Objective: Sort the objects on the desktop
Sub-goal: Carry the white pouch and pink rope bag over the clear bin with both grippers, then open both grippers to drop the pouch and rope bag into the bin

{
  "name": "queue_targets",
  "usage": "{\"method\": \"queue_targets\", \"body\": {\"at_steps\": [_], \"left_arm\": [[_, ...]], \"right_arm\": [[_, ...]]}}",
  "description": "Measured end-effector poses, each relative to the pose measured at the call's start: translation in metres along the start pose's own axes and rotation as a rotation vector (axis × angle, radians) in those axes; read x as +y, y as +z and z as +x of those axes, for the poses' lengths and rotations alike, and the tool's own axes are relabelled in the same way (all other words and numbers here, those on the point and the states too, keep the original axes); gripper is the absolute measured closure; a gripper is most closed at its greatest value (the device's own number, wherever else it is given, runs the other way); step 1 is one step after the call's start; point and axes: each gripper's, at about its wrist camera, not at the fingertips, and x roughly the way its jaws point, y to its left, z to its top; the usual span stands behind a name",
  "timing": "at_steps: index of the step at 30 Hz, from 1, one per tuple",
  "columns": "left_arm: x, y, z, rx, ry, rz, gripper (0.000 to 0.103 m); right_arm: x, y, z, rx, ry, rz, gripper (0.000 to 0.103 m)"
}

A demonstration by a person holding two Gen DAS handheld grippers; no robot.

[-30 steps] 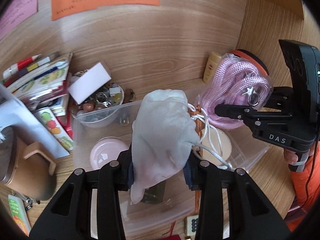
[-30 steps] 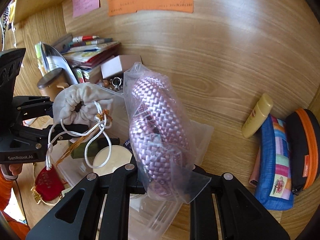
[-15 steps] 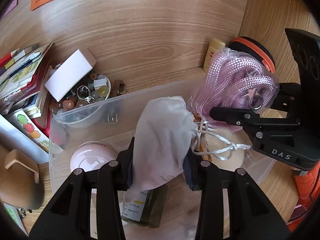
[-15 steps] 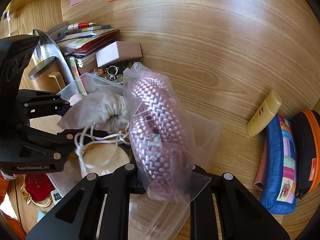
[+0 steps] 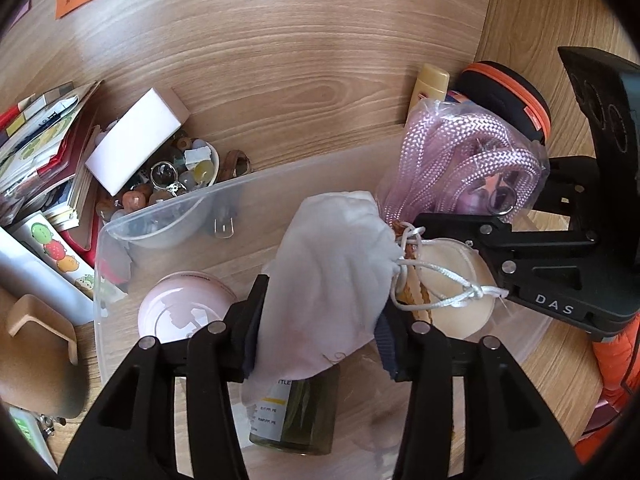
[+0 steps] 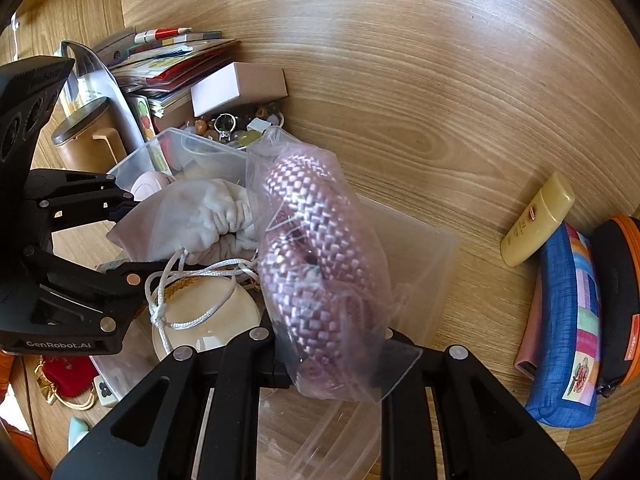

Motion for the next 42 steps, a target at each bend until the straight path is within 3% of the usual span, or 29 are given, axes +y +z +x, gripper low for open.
{"method": "queue_targets", "body": {"at_steps": [5,9,17,25,27,29,35,42], "left_arm": [[0.0,0.001,-0.002,0.005,0.002,-0.002,0.053],[0.002,0.002,-0.011,-0.01,-0.01,-0.008,0.045],[-0.001,0.004,-0.024,-0.034,0.002,-0.003,0.043],[-0.009,0.002,-0.045,-0.071,0.036,0.02,0.03],[-0.012,0.0,-0.051,-0.081,0.048,0.026,0.029],[-0.014,-0.001,-0.056,-0.086,0.057,0.029,0.028],[-0.023,-0.009,-0.072,-0.111,0.087,0.034,0.019],[-0.035,-0.021,-0.096,-0.144,0.131,0.041,0.01]], "right_arm": [[0.0,0.001,0.0,0.004,0.002,-0.005,0.087],[0.001,0.001,-0.002,0.009,-0.007,-0.009,0.086],[-0.005,0.004,-0.029,-0.081,-0.029,0.007,0.062],[-0.002,0.006,-0.042,-0.103,-0.037,0.006,0.061],[-0.001,0.007,-0.046,-0.112,-0.044,0.004,0.057],[0.001,0.006,-0.053,-0.134,-0.063,-0.002,0.045],[0.011,0.002,-0.076,-0.186,-0.1,-0.031,0.031],[0.025,-0.011,-0.098,-0.214,-0.123,-0.05,0.023]]}}
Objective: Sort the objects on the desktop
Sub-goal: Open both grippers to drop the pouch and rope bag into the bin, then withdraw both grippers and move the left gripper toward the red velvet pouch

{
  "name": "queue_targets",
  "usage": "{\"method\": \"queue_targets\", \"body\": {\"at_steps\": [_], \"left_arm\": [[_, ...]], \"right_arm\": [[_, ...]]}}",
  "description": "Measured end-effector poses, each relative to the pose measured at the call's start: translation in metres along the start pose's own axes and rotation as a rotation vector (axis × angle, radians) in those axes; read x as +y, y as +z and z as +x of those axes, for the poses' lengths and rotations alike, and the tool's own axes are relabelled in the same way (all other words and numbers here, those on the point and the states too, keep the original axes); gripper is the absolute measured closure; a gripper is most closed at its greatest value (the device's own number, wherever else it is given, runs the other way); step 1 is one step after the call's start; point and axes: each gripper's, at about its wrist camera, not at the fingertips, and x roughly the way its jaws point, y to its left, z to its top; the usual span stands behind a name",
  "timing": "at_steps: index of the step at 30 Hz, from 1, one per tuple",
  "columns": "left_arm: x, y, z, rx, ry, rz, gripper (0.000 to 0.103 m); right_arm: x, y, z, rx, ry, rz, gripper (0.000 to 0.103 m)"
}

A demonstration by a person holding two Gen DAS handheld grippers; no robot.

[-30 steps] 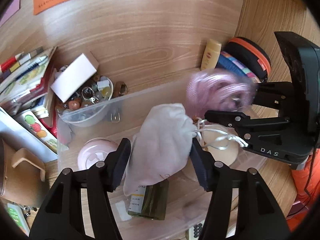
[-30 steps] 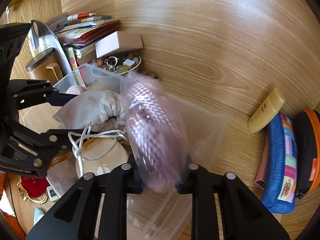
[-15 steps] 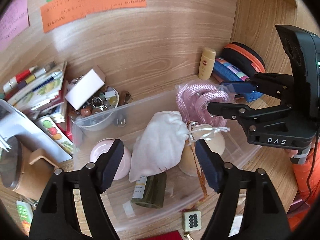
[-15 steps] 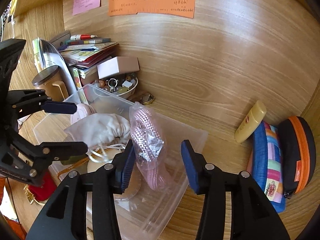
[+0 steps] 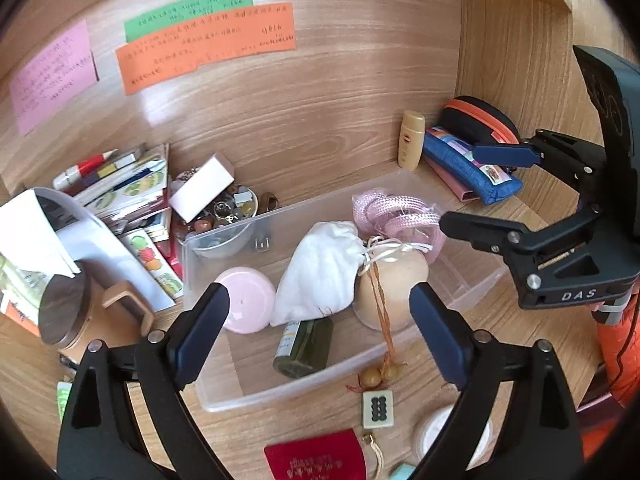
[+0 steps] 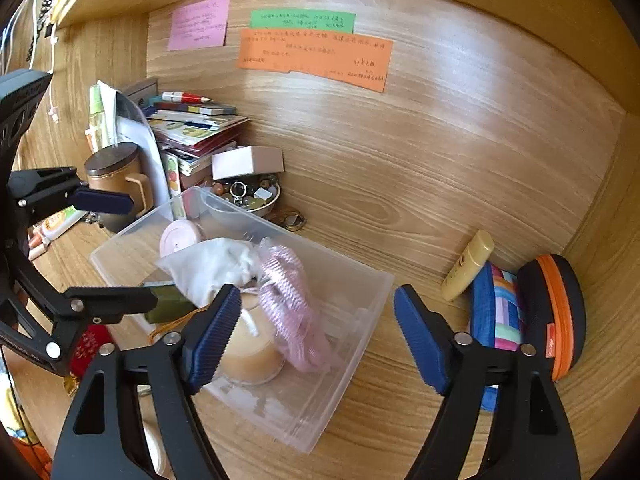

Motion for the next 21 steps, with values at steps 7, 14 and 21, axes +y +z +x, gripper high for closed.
{"method": "queue_targets", "body": {"at_steps": [7,14,21], "left_arm": [[-0.005,-0.016,-0.023,-0.02,0.043,0.006,0.007],[-0.004,-0.044,-0.039,-0.012,0.071,-0.011,0.006],[0.002,-0.076,-0.038,0.038,0.081,-0.057,0.006]], "right_arm": [[0.015,-0.014,-0.024,-0.029,0.01,-0.005,0.02],[0.028,-0.036,-0.034,-0.022,0.031,0.009,0.02],[0.029,-0.064,-0.033,0.025,0.04,0.053,0.02]]}}
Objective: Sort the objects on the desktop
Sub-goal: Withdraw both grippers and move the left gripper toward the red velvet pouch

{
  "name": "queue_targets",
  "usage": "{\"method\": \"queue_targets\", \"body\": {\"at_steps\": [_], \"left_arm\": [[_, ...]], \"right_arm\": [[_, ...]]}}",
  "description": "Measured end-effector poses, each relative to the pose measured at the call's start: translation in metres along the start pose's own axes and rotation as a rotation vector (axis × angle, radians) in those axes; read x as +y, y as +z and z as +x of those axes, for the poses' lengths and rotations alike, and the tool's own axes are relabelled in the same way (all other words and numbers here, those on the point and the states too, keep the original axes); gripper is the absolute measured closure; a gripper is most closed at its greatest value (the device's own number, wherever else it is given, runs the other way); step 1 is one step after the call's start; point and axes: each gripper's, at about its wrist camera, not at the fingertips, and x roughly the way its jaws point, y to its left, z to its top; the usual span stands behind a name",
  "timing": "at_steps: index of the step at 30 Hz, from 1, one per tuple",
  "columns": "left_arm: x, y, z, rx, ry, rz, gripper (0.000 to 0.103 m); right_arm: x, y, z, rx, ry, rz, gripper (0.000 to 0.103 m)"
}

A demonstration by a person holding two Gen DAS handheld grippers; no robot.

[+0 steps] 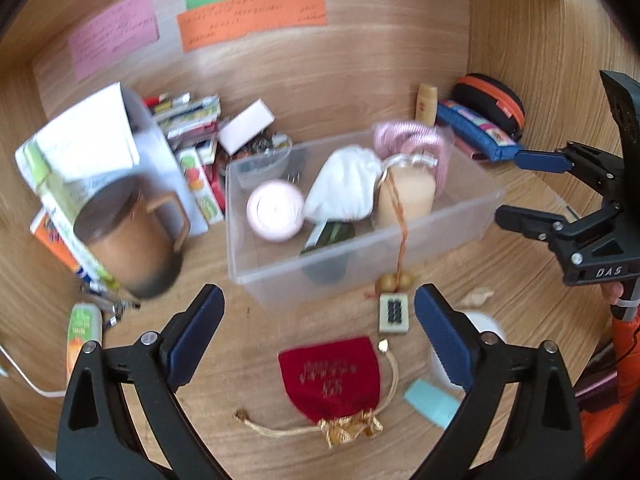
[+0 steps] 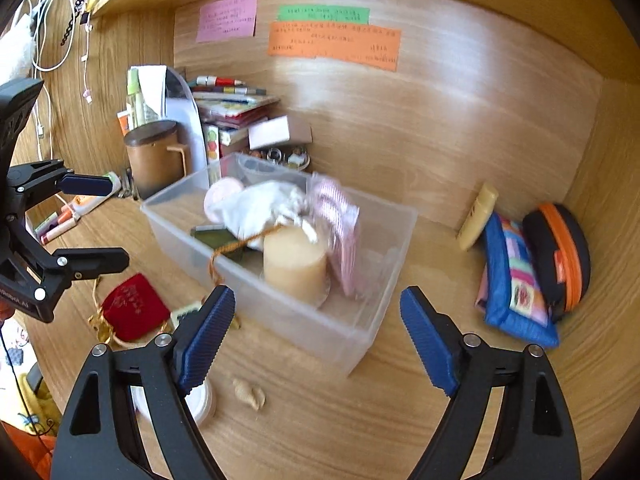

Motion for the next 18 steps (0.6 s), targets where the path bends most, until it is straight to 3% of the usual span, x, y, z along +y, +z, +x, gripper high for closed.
{"method": "queue_targets", "body": {"at_steps": [18], "left_arm": [[-0.002,-0.06,0.038,0.153,-0.035,-0.084,0.006]], "right_arm": [[-0.01,-0.051,0.019,0.13,0.016,0.078,0.02]]}}
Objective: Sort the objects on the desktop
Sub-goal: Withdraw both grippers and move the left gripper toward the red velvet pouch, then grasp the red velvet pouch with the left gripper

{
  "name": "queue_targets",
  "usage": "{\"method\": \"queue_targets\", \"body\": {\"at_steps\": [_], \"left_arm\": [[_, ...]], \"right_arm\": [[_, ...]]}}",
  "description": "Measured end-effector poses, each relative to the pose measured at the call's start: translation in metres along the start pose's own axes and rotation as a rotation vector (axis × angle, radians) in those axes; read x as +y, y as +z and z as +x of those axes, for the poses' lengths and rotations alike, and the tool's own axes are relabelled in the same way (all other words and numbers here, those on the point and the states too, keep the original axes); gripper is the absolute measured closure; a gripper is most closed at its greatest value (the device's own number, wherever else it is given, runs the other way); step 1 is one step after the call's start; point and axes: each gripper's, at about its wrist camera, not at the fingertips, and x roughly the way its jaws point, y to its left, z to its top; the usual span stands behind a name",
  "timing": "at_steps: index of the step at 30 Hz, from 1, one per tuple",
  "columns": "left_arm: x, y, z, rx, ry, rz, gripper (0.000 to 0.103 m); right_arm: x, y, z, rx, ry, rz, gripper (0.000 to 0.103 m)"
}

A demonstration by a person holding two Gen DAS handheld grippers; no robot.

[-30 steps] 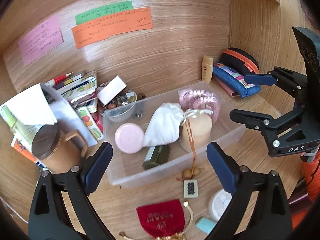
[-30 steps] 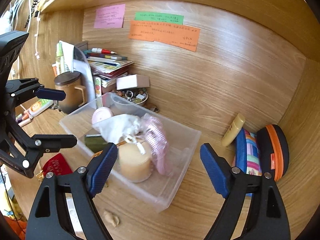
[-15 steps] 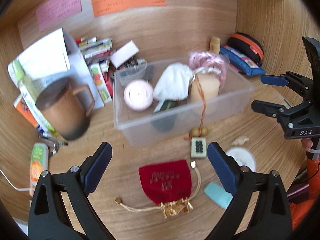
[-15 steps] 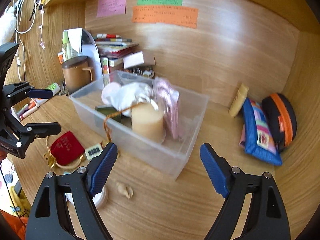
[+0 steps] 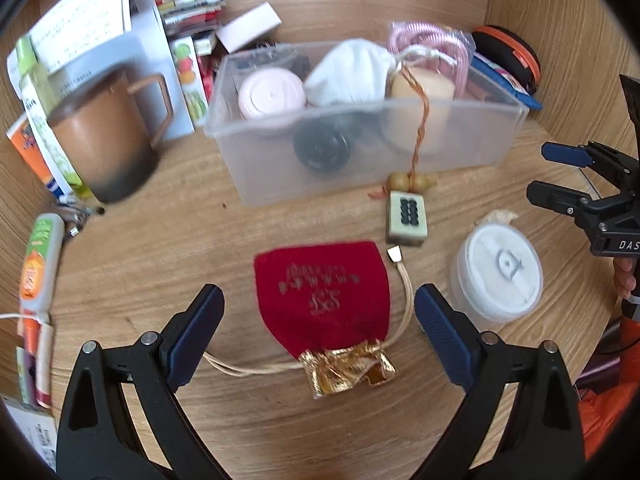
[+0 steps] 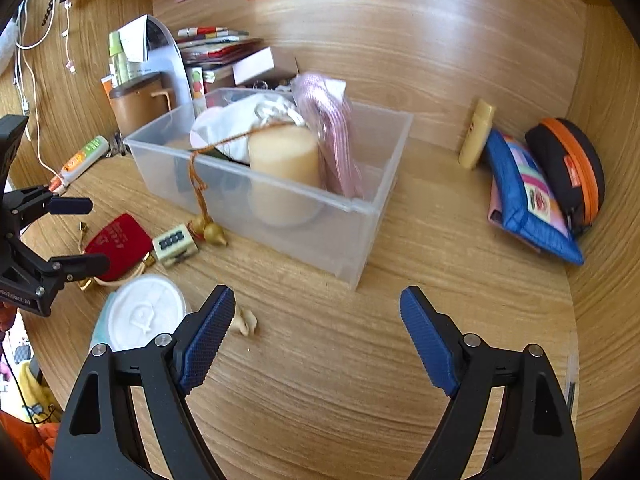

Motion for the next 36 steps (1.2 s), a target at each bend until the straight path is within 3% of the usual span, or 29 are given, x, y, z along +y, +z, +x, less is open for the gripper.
{"method": "queue_targets", "body": {"at_steps": [7,20,26,31,36], "left_arm": [[0.003,-0.003,0.014,0.046,-0.021,-0.031,0.006],[0.004,0.003,0.023,0.025,0.018,-0.03,0.002],[0.025,0.002,0.022,0.026,0.052,-0.078,0.002],[0.028,0.001,0.016,0.025,0.011,-0.088,0.002],[0.016,0.003,0.018,0.033,0.037,-0.036,0.002]], "right_arm": [[0.006,-0.007,0.004,0.038,0.034,-0.02,0.02],[0.026,-0.004,0.015,0.065,0.06,-0.151,0.023],[0.028,0.001,0.022,0.08,0.074,-0.196,0.042],[0.031,0.003,0.027,0.086,0.087,-0.22,0.05],[0.034,0.003,0.029,0.089,0.078,-0.251,0.054]]}}
